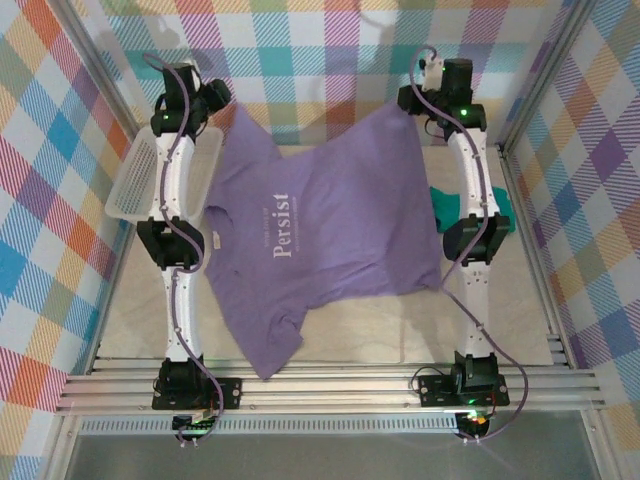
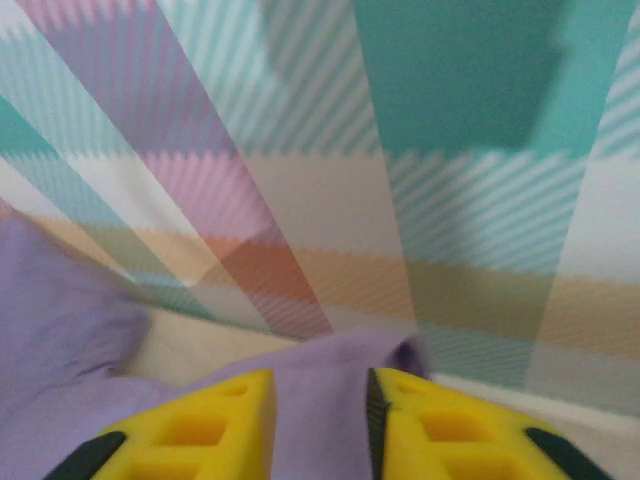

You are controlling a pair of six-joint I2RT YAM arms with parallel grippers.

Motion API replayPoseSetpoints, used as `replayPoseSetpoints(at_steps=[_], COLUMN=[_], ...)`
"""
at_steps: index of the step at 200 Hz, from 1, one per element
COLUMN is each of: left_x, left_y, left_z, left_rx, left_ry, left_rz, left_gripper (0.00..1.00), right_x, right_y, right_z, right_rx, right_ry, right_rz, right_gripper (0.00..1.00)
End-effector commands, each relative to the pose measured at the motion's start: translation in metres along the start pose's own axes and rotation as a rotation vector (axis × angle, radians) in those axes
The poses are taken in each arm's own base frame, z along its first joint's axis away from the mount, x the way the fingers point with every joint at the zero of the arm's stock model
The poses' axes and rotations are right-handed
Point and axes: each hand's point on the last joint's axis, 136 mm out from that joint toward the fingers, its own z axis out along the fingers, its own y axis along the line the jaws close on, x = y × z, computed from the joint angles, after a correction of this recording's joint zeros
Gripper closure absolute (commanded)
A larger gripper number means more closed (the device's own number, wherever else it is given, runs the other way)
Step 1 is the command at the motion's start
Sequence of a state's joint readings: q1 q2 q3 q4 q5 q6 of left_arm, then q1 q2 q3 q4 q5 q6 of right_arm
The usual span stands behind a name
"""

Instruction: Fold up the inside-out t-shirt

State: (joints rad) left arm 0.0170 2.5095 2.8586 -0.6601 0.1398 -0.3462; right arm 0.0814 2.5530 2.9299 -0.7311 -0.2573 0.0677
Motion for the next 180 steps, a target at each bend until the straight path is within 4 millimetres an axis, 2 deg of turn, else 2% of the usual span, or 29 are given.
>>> replayPoseSetpoints(at_steps=[1,20,26,29,37,42,55,59,69,70,74,82,92,99,108,122,140,156,169,180], left_x=[-0.048,-0.021,-0.006,-0.008,0.021,0.032,0.076,0.091,0.154,0.153,0.185,0.238,0.304,0.35,0.399,0.462,0.519,0.556,0.577,0.587], left_y=[-0.054,-0.082,-0.09,-0.101,-0.109,-0.12,-0.147,-0.157,-0.18,-0.186,-0.188,-0.214,-0.236,-0.249,-0.262,-0.277,-0.288,-0.287,-0.281,-0.276], left_z=[-0.078,-0.105,-0.111,-0.12,-0.121,-0.132,-0.153,-0.161,-0.175,-0.179,-0.181,-0.197,-0.212,-0.222,-0.23,-0.239,-0.239,-0.228,-0.216,-0.202], left_rx=[0.073,0.087,0.103,0.132,0.176,0.225,0.351,0.39,0.485,0.5,0.523,0.624,0.72,0.777,0.833,0.903,0.936,0.93,0.904,0.854], left_ry=[-0.086,-0.014,0.004,-0.024,-0.002,-0.006,0.014,0.02,0.077,0.065,0.102,0.14,0.198,0.258,0.327,0.412,0.46,0.492,0.503,0.49], left_rz=[0.062,0.135,0.155,0.166,0.179,0.187,0.232,0.262,0.377,0.39,0.443,0.561,0.707,0.798,0.884,0.964,1.076,1.145,1.191,1.224], left_gripper=[0.38,0.37,0.36,0.36,0.35,0.34,0.34,0.34,0.33,0.33,0.33,0.33,0.31,0.31,0.33,0.34,0.34,0.34,0.34,0.35], right_x=[-0.006,0.038,0.052,0.055,0.075,0.091,0.131,0.151,0.189,0.191,0.209,0.24,0.277,0.298,0.321,0.341,0.357,0.369,0.377,0.381], right_y=[0.022,0.03,0.034,0.037,0.041,0.041,0.037,0.036,0.033,0.033,0.031,0.026,0.018,0.012,0.004,-0.002,-0.004,-0.005,-0.012,-0.016], right_z=[-0.055,-0.068,-0.075,-0.081,-0.095,-0.105,-0.135,-0.143,-0.164,-0.166,-0.173,-0.186,-0.2,-0.208,-0.216,-0.219,-0.214,-0.206,-0.202,-0.2], right_rx=[0.024,0.038,0.044,0.044,0.044,0.051,0.11,0.124,0.161,0.164,0.178,0.216,0.267,0.298,0.338,0.362,0.383,0.378,0.399,0.411], right_ry=[0.083,0.246,0.274,0.269,0.281,0.302,0.373,0.413,0.466,0.467,0.492,0.54,0.606,0.644,0.68,0.711,0.737,0.766,0.784,0.795], right_rz=[-0.015,-0.017,-0.022,-0.027,-0.016,-0.003,0.022,0.034,0.075,0.079,0.098,0.14,0.212,0.264,0.341,0.444,0.506,0.537,0.545,0.554], right_gripper=[0.66,0.61,0.58,0.57,0.54,0.53,0.52,0.51,0.5,0.5,0.49,0.47,0.47,0.46,0.47,0.47,0.47,0.48,0.49,0.52])
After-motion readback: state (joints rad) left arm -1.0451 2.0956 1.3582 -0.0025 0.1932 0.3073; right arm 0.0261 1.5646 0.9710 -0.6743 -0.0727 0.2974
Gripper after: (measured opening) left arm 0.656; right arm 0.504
